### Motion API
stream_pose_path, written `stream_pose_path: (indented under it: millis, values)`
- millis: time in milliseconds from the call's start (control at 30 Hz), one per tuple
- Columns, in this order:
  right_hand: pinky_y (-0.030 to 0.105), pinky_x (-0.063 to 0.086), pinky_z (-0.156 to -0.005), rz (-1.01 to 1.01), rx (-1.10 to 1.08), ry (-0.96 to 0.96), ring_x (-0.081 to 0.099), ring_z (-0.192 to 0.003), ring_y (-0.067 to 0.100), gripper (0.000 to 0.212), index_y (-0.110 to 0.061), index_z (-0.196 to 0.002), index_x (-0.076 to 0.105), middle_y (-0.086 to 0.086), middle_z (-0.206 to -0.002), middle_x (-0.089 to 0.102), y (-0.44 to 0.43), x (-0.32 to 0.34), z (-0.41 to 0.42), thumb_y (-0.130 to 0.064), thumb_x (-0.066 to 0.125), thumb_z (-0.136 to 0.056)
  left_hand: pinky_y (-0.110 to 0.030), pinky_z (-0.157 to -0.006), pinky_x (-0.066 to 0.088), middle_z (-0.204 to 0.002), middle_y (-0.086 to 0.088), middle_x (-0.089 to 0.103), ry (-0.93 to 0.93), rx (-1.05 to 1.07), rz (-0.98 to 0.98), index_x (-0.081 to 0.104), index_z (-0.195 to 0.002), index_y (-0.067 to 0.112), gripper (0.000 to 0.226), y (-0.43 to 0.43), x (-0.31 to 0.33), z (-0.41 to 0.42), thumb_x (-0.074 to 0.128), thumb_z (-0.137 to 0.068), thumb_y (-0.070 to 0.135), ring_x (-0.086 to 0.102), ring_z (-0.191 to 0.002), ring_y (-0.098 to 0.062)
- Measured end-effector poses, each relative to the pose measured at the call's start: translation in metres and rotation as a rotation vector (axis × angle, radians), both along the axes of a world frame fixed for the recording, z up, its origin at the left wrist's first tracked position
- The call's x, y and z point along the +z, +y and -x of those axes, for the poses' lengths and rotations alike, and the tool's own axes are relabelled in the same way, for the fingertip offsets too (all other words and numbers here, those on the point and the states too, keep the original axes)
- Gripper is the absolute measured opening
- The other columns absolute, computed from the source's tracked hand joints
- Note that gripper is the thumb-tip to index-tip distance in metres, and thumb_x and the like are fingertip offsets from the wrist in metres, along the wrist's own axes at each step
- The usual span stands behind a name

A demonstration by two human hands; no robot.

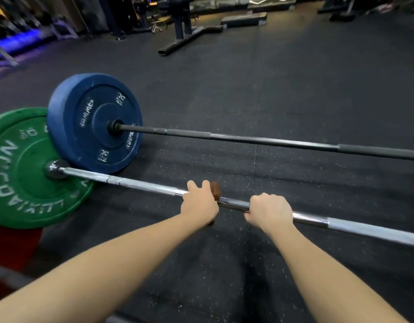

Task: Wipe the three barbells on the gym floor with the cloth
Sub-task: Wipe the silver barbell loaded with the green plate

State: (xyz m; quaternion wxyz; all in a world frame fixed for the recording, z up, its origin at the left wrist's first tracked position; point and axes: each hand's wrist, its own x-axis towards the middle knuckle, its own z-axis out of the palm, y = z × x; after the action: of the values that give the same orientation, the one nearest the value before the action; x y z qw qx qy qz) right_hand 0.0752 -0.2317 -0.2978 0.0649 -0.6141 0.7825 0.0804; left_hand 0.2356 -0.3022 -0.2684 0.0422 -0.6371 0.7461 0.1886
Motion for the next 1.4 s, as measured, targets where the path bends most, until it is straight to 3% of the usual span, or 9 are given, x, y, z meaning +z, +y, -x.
stream_pose_path:
  millis: [133, 300, 400, 533, 633, 767, 967, 1400]
  values:
    - [0.032, 0.042, -0.062, 0.025, -0.004, 0.008, 0.055, -0.067, 0.027, 0.025, -0.021, -0.088, 0.061, -0.003, -0.073, 0.055, -0.001, -0.003, 0.0, -0.045, 0.051, -0.089, -0.041, -0.077, 0.041, -0.13, -0.011, 0.028, 0.102, 0.077, 0.023, 0.04, -0.125, 0.018, 0.034, -0.004, -0.005, 0.003, 0.056, -0.096, 0.023, 0.049, -0.111, -0.038]
    - [0.033, 0.048, -0.071, -0.084, -0.059, -0.064, 0.061, -0.08, 0.026, 0.03, -0.027, -0.092, 0.059, -0.004, -0.087, 0.062, -0.009, 0.003, -0.006, -0.054, 0.05, -0.085, -0.035, -0.073, 0.046, -0.142, -0.013, 0.021, 0.201, 0.05, 0.21, 0.03, -0.135, 0.021, 0.053, 0.019, -0.035, -0.006, 0.063, -0.095, 0.026, 0.045, -0.114, -0.033]
    - [0.034, 0.051, -0.074, -0.109, 0.019, -0.119, 0.062, -0.084, 0.026, 0.027, -0.027, -0.093, 0.055, -0.003, -0.094, 0.065, -0.033, 0.007, -0.029, -0.053, 0.053, -0.085, -0.034, -0.069, 0.043, -0.139, -0.013, 0.025, 0.278, 0.06, 0.273, 0.034, -0.129, 0.02, 0.046, 0.015, -0.045, -0.009, 0.063, -0.093, 0.025, 0.048, -0.109, -0.033]
    - [0.033, 0.048, -0.072, -0.116, 0.038, -0.196, 0.06, -0.08, 0.027, 0.012, -0.025, -0.087, 0.056, -0.002, -0.089, 0.063, -0.061, 0.004, -0.063, -0.035, 0.05, -0.087, -0.037, -0.07, 0.05, -0.13, -0.008, 0.028, 0.385, 0.045, 0.282, 0.039, -0.125, 0.02, 0.044, 0.02, -0.052, -0.022, 0.064, -0.089, 0.022, 0.045, -0.108, -0.029]
    - [0.034, 0.045, -0.07, -0.053, -0.006, -0.123, 0.054, -0.075, 0.03, 0.022, -0.024, -0.072, 0.044, 0.002, -0.083, 0.062, -0.064, 0.002, -0.067, -0.029, 0.048, -0.093, -0.041, -0.073, 0.054, -0.126, -0.007, 0.028, 0.457, 0.052, 0.277, 0.04, -0.123, 0.019, 0.044, 0.021, -0.062, -0.028, 0.067, -0.087, 0.018, 0.045, -0.103, -0.028]
    - [0.035, 0.049, -0.071, 0.005, -0.029, -0.109, 0.06, -0.077, 0.032, 0.019, -0.02, -0.083, 0.059, 0.001, -0.079, 0.061, -0.063, -0.005, -0.068, -0.036, 0.051, -0.091, -0.041, -0.072, 0.054, -0.12, -0.007, 0.032, 0.494, 0.103, 0.365, 0.044, -0.121, 0.016, 0.043, 0.011, -0.066, -0.031, 0.069, -0.086, 0.016, 0.044, -0.099, -0.027]
    - [0.033, 0.045, -0.068, 0.014, -0.021, -0.054, 0.056, -0.071, 0.028, 0.02, -0.021, -0.087, 0.056, -0.003, -0.068, 0.048, -0.06, -0.005, -0.071, -0.041, 0.056, -0.091, -0.04, -0.075, 0.053, -0.114, -0.005, 0.034, 0.573, 0.308, 0.433, 0.045, -0.111, 0.015, 0.036, -0.013, -0.064, -0.056, 0.072, -0.088, 0.014, 0.049, -0.094, -0.027]
    - [0.032, 0.04, -0.058, 0.045, -0.016, -0.009, 0.047, -0.054, 0.02, 0.021, -0.021, -0.08, 0.053, -0.003, -0.066, 0.05, -0.057, -0.004, -0.075, -0.036, 0.052, -0.094, -0.037, -0.077, 0.049, -0.119, -0.004, 0.031, 0.612, 0.171, 0.387, 0.047, -0.123, 0.017, 0.043, 0.01, -0.075, -0.032, 0.069, -0.087, 0.009, 0.044, -0.101, -0.026]
